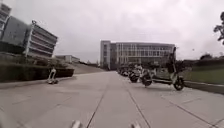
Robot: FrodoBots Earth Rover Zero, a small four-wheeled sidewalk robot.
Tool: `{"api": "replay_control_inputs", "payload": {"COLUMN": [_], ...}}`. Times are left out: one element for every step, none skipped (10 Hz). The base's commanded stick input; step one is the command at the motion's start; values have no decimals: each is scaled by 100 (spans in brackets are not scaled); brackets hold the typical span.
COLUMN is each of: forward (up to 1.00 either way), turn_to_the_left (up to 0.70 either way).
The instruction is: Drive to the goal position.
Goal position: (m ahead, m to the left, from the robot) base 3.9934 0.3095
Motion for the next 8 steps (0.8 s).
{"api": "replay_control_inputs", "payload": {"forward": [70,70,70,70,58,39,6,6], "turn_to_the_left": [0,0,0,0,0,0,0,0]}}
